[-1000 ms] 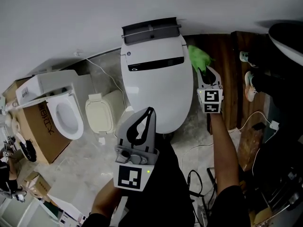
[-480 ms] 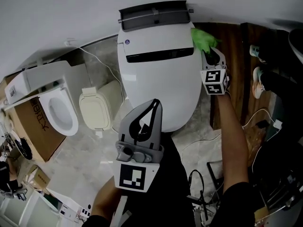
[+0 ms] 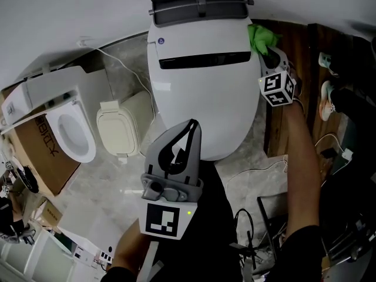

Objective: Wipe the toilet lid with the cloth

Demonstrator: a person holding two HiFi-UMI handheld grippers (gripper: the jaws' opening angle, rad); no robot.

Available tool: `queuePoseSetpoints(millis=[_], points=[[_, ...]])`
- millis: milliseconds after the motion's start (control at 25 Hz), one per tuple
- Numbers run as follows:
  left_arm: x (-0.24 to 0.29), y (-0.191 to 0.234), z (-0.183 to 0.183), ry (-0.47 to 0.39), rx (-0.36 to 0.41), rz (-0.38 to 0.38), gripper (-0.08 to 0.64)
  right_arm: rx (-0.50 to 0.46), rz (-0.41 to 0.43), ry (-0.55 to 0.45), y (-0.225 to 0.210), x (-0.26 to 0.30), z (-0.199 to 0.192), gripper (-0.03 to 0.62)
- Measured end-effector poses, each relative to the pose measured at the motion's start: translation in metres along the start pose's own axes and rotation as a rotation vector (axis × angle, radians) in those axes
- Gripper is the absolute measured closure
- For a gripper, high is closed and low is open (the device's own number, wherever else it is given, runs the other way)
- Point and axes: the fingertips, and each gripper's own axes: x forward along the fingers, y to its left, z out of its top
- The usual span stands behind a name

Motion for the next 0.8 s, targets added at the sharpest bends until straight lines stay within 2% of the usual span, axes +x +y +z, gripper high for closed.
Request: queuePoseSetpoints(millis=[400,600,800], points=[[-0.002,-0.007,-0.005,0.002,-0.011,-0.012,0.551,-0.263,0.021,0.029,0.021,-0.008,-0.002,0.495],[-0.008,-0.014,-0.006,-0.006,-0.022,-0.007,0.551,-0.319,0.042,0.046,0.033,-0.015,-0.008,0.495],[-0.020,-0.020,-0.008,-0.014,-0.027,0.002,0.551,-0.327,0.056,0.058,0.050,-0.025,-0.018,0.496]])
